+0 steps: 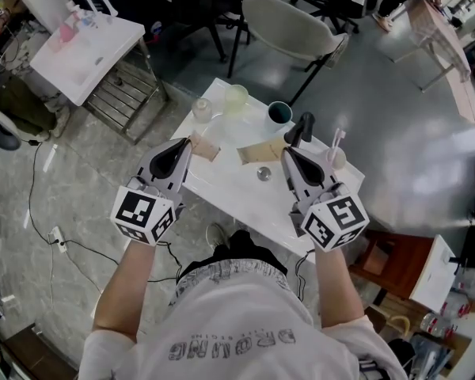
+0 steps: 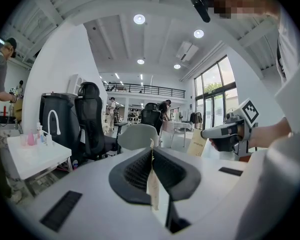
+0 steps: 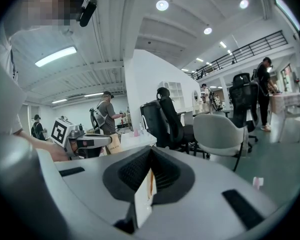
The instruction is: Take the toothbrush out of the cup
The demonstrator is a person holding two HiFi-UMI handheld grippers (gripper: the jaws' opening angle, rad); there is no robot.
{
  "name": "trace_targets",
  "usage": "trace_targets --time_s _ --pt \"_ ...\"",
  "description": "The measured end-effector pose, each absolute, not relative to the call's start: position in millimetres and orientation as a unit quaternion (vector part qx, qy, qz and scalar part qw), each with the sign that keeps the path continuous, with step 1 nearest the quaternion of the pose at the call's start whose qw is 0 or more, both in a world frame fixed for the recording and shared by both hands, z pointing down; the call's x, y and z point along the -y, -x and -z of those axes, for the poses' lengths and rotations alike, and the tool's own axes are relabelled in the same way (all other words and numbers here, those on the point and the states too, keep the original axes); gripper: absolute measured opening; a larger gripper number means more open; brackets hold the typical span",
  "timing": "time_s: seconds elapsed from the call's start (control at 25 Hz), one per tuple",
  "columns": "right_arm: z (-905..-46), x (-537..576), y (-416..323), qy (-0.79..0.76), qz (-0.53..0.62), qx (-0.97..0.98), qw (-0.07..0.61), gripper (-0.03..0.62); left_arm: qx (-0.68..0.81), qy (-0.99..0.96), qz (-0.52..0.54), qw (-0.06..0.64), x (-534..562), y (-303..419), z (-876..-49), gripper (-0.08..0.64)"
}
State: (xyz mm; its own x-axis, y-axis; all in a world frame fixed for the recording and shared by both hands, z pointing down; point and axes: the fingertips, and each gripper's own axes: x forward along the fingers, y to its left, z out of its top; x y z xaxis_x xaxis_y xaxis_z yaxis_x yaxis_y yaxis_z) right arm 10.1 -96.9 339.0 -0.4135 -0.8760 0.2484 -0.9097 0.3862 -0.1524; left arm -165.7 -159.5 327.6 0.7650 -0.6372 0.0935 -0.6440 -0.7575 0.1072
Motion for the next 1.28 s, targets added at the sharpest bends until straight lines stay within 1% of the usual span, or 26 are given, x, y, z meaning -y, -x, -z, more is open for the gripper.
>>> trace_targets --time_s 0.68,1.28 --pt "-345 98 -16 -0.540 -0.134 0.827 0.076 0.008 0.338 -0.938 -0.032 0.069 158 159 -330 0.025" --pt "-347 99 -19 -0.536 -0.134 0.830 0.073 0.008 0.335 -0.939 -0.031 0.068 159 151 -328 0.025"
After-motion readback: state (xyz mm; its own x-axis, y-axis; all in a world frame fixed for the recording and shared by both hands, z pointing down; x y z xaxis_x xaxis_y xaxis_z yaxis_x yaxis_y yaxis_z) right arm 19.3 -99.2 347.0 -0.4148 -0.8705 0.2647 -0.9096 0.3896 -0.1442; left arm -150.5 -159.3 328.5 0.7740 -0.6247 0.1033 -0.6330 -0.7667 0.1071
